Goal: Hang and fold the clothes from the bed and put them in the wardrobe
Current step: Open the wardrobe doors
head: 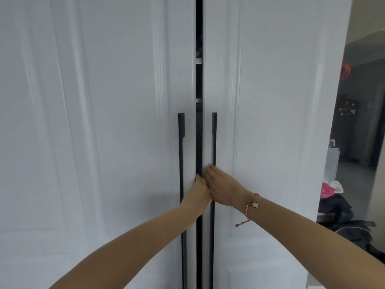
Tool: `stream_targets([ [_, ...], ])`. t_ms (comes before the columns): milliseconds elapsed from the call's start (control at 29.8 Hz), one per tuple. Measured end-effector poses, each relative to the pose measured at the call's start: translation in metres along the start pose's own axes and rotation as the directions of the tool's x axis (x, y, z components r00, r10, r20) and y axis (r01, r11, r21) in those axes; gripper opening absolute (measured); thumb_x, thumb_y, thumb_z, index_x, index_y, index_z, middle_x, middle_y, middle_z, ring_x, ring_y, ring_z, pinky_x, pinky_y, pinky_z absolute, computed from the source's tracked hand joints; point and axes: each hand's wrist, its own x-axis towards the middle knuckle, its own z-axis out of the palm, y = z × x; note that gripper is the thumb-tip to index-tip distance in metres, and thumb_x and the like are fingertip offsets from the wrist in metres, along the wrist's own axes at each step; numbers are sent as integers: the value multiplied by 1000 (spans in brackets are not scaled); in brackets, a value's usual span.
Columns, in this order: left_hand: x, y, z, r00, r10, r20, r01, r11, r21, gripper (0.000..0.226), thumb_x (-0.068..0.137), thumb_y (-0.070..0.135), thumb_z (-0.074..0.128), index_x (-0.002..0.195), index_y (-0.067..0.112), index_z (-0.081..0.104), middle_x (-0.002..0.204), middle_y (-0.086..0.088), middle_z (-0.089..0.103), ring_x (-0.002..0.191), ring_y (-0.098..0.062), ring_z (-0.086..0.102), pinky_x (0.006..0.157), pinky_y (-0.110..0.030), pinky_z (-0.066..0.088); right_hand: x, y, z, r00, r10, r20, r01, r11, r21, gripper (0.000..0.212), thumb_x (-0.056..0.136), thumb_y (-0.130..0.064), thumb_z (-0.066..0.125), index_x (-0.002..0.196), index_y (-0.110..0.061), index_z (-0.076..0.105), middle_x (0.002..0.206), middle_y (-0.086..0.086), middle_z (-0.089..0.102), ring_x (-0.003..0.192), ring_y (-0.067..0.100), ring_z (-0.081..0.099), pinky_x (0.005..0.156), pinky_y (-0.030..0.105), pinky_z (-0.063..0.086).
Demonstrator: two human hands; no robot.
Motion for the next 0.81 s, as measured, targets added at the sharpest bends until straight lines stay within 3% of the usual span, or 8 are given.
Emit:
stream_targets([
  [134,-22,-7,-15,995,19,99,-13,998,-54,22,98,6,35,108,3,55,94,-16,57,99,-26,59,77,-27,47,-8,-1,-23,999,16,44,-17,999,34,51,100,-37,33,139,-5,35,132,12,50,128,32,37,111,39,23],
  [235,-42,-4,-27,969,-58,242,69,997,-36,26,95,4,40,70,7,45,60,-6,33,51,-15,39,42,-22,29,-15,-15,-41,987,45,157,-43,999,-17,35,95,-33,48,126,-18,52,117,3,55,120,28,43,105,37,29],
  [336,-57,17,-39,855,-168,490,220,974,-50,22,91,3,42,71,-1,48,58,-13,44,46,-21,44,45,-25,42,-30,-28,-62,990,92,111,-81,992,-98,33,90,-31,55,121,-21,54,109,4,48,114,23,41,99,34,32],
  [436,-74,36,-29,712,-194,675,201,977,69,17,80,-3,44,74,-7,59,53,-29,56,50,-29,61,39,-40,49,-39,-30,-70,999,19,34,-16,997,-77,45,94,-34,50,134,-16,47,142,12,36,135,32,27,113,44,17],
  [504,-80,44,-6,774,-162,611,90,985,147,25,89,9,47,96,-12,59,91,-32,64,92,-27,67,69,-35,57,-45,-20,-73,994,26,104,-37,994,106,35,97,-31,46,126,-15,56,136,10,49,130,31,40,113,47,21],
  [604,-104,45,11,812,-60,580,4,995,98,54,97,22,43,142,-4,25,145,-21,34,136,-32,30,114,-36,25,-57,-19,-78,971,52,232,-82,989,123,25,99,-22,44,114,-13,62,108,2,62,103,22,59,88,32,42],
  [705,-133,41,-6,765,1,644,-86,991,101,61,95,25,50,144,-1,25,144,-25,31,134,-45,24,110,-57,19,-68,-31,-92,929,104,354,-134,989,62,20,95,-14,45,103,-17,63,89,-1,59,96,11,60,71,21,44],
  [806,-147,52,3,708,-190,680,107,981,163,62,94,33,49,145,5,26,146,-25,29,133,-49,24,103,-68,22,-107,-41,-89,894,94,438,-197,961,196,34,99,-9,35,131,-10,47,128,5,52,125,21,46,96,27,40],
])
